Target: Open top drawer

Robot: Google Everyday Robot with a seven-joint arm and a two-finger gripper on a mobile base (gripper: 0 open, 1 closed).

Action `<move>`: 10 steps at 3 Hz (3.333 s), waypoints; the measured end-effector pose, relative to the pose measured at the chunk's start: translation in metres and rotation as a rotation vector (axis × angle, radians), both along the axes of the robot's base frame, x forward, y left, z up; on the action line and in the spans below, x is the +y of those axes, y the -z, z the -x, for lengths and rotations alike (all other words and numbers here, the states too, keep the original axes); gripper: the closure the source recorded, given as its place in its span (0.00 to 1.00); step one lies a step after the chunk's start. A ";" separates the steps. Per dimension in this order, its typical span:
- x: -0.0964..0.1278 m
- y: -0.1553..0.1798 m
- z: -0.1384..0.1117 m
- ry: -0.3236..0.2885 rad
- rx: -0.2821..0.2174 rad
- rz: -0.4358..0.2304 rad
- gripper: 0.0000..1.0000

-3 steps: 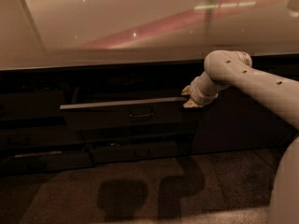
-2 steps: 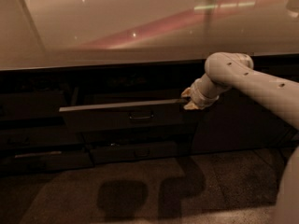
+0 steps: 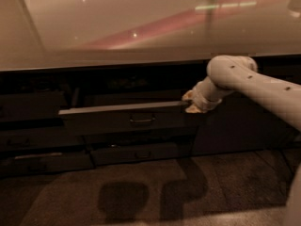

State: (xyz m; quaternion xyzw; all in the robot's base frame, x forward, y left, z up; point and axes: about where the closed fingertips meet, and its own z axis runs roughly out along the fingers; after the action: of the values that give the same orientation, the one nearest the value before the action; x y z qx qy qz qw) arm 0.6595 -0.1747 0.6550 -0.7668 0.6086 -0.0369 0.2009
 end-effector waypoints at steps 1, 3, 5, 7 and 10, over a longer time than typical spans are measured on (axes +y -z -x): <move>0.000 -0.004 0.000 0.000 0.000 0.000 1.00; -0.002 -0.001 0.017 -0.015 -0.005 0.002 1.00; -0.002 -0.004 0.017 -0.015 -0.005 0.002 1.00; -0.001 -0.004 0.024 -0.027 -0.006 0.004 1.00; -0.003 -0.001 0.043 -0.047 -0.005 0.006 1.00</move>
Offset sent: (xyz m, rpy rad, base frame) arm -0.3086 -0.0263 -0.1708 -0.0478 -0.0932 0.2599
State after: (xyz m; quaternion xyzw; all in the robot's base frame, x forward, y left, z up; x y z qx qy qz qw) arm 0.6167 -0.1774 0.6557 -0.7814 0.5897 -0.0358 0.2011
